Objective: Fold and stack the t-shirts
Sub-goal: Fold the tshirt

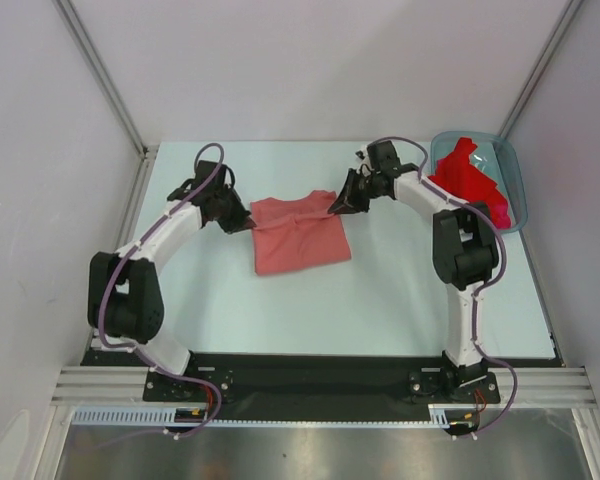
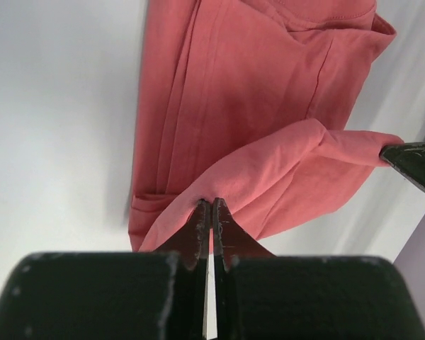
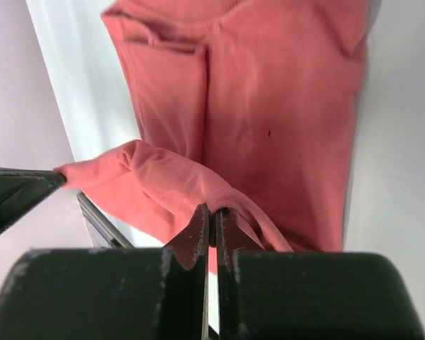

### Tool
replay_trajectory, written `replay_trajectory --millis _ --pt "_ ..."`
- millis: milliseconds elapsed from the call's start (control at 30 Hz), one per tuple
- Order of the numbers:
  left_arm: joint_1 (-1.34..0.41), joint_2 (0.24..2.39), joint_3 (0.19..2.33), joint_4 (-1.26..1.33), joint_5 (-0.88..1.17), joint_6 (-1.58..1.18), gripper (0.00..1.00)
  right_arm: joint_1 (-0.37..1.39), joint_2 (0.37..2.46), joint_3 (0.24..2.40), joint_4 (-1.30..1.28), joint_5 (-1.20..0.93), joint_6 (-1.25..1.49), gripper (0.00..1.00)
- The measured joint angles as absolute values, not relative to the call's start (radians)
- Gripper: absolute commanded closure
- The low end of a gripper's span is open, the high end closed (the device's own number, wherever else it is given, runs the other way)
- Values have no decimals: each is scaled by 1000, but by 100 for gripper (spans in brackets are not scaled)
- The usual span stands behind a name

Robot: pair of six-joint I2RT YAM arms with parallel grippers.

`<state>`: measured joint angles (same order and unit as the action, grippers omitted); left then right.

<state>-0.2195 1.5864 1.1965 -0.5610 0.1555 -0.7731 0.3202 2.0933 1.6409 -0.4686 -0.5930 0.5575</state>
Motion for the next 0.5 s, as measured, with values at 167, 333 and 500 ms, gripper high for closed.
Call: replay_trajectory --millis 167,333,500 --pt "-196 1691 1285 -554 176 -753 100 308 2204 1792 -482 -605 576 100" --pt "-159 1783 1386 -548 199 -739 100 296 2293 1921 -490 -616 600 100" --pt "-132 1862 1464 -544 222 -727 100 284 2350 1998 -478 -628 629 100"
